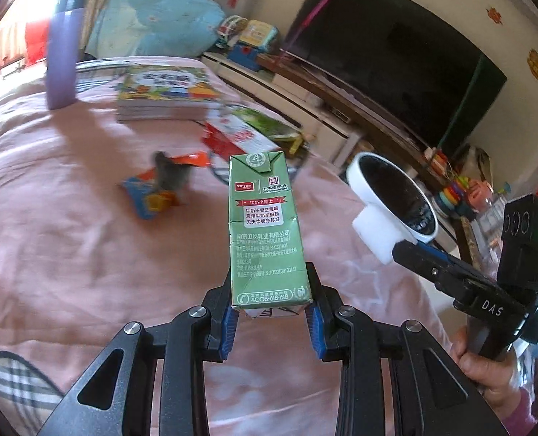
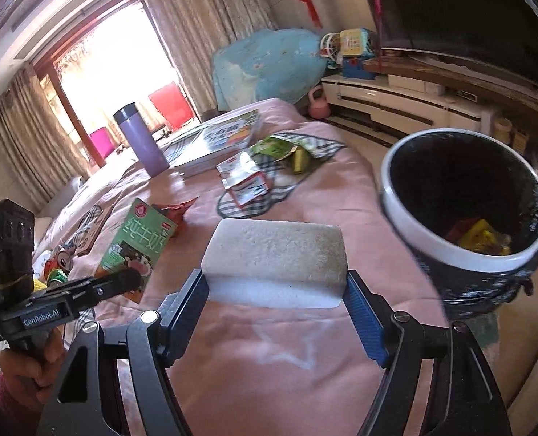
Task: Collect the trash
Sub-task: 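Carry the green carton and foam block over the bin and open both tools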
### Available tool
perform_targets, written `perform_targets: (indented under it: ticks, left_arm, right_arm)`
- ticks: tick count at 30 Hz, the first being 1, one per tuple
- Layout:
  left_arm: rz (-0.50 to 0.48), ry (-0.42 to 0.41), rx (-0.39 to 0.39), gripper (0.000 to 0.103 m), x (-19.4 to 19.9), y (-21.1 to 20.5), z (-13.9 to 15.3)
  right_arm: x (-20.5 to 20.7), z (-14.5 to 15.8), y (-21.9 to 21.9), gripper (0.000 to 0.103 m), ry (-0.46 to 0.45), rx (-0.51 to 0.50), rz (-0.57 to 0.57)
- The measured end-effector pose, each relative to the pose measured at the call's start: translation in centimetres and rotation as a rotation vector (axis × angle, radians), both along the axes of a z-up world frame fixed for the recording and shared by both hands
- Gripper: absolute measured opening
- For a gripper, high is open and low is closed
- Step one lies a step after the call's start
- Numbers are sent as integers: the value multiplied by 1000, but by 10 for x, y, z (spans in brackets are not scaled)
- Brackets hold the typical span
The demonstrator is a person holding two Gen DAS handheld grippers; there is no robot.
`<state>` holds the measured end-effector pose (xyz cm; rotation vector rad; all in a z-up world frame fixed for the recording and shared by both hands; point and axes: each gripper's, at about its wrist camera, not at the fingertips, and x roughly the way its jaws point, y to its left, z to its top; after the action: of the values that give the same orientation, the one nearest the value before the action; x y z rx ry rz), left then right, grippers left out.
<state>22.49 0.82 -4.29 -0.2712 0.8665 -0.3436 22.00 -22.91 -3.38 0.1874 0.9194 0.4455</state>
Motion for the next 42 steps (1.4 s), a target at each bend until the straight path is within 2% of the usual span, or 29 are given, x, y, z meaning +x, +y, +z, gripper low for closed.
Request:
perform_targets:
  ticks: [13, 23, 42]
  left_arm:
    - [-110, 8, 65, 31, 31, -77, 6]
    - [-168, -7, 97, 31, 56, -117, 12]
    - [-268, -31, 158, 31, 114, -206, 19]
  right_arm:
    - [5, 7, -71, 76, -33, 36, -101]
    - [23, 12, -120, 76, -54, 36, -185]
    - [63, 12, -162, 77, -42, 7, -222]
